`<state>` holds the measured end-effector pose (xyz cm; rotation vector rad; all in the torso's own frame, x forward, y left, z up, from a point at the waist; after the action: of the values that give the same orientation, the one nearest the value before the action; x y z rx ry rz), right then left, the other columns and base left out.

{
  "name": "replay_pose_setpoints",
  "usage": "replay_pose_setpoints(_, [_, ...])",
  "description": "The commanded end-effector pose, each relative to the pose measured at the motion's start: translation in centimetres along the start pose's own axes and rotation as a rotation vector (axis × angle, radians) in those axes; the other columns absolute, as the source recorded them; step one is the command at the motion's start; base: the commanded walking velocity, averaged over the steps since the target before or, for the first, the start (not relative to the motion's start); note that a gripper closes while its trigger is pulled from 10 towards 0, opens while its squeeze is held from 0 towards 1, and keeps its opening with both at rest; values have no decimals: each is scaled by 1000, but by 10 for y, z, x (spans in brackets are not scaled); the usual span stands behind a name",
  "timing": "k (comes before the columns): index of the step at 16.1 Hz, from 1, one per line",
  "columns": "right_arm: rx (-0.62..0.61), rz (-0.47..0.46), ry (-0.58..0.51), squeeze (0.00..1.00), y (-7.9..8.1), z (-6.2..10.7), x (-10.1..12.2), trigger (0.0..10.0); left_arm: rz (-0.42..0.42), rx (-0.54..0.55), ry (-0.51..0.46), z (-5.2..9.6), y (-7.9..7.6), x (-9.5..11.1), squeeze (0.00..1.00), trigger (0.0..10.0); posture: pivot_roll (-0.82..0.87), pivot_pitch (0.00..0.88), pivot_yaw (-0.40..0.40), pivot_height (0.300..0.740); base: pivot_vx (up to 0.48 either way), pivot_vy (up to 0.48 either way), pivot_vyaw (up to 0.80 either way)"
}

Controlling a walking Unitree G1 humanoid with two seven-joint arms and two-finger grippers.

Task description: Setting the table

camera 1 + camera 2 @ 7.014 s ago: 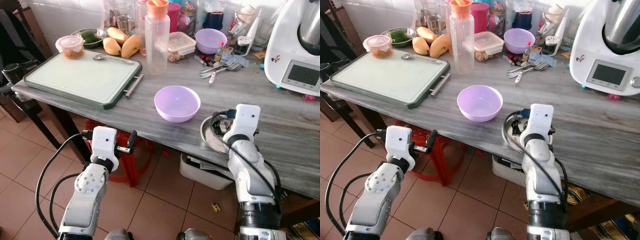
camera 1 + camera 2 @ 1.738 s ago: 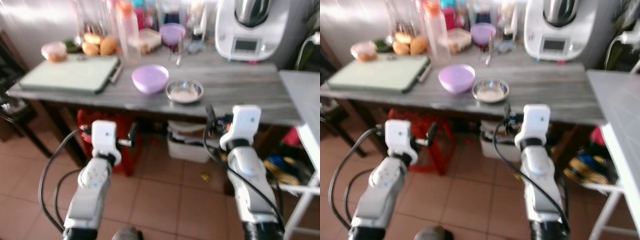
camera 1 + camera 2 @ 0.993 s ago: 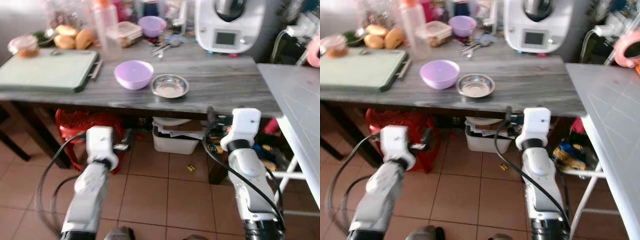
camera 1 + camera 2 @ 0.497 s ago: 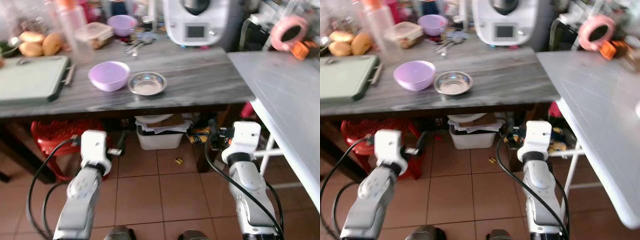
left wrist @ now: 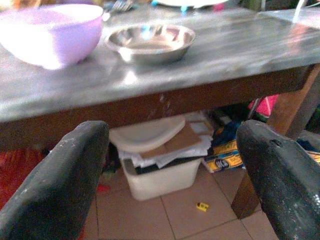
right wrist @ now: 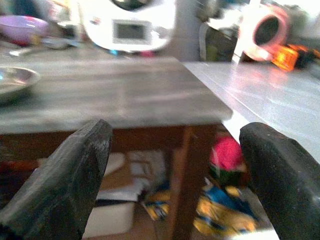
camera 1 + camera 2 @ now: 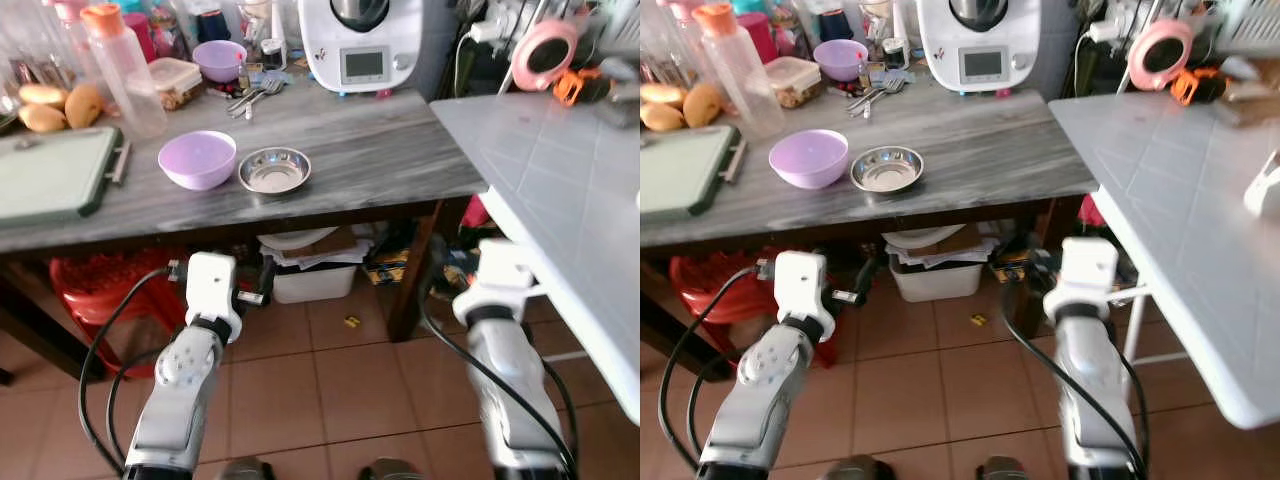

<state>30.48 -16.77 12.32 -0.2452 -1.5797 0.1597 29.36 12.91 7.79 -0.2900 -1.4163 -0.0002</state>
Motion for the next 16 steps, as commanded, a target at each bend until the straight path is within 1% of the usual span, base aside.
replay_pose_setpoints(1, [45,-4,1,0,10,-3,0,10000,-8,41,-15,4,8,5,0,10000,27,0,-2,740,0,0,0])
replay_pose_setpoints(3, [96,-15,-11,0,23,-11,3,10000,-8,88,-22,14,15,3,0,10000,68,0,-36,740,0,0,0])
replay_pose_setpoints(4, [111,-20,-13,0,27,-13,4,10000,-8,91,-23,16,15,3,0,10000,77,0,-43,740,0,0,0])
replay_pose_setpoints(6, [120,-26,-10,0,30,-13,3,10000,-15,75,-25,17,14,5,0,10000,75,0,-40,740,0,0,0])
replay_pose_setpoints(9, [108,-31,1,0,26,-11,0,10000,-17,66,-23,16,13,7,0,10000,55,0,-32,740,0,0,0])
replay_pose_setpoints(10, [103,-22,10,0,23,-8,-3,10000,-14,58,-19,15,11,6,0,10000,41,0,-31,740,0,0,0])
replay_pose_setpoints(11, [95,-7,23,0,18,-4,-8,10000,-7,51,-11,15,10,4,0,10000,32,0,-28,740,0,-270,0])
replay_pose_setpoints(13, [86,-6,31,0,16,-2,-11,10000,8,36,-2,13,7,2,0,10000,25,0,-25,740,0,-276,0])
replay_pose_setpoints(16, [82,-2,19,0,14,-4,-7,10000,6,30,-7,10,5,4,0,10000,12,0,-22,740,0,-284,0])
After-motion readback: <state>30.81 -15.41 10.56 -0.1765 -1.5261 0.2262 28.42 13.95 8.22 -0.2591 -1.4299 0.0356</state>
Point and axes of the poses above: a point about 5 cm out from each wrist's last joint towards the gripper, its own z axis pointing back from the gripper into the wrist, its own x axis along the axis of the wrist's last joint, y = z × x, the point moved 4 cm from there along -z, pointing out of the wrist towards the gripper, and after that the axes turned 11 degrees about z, right-handed, at the moved point
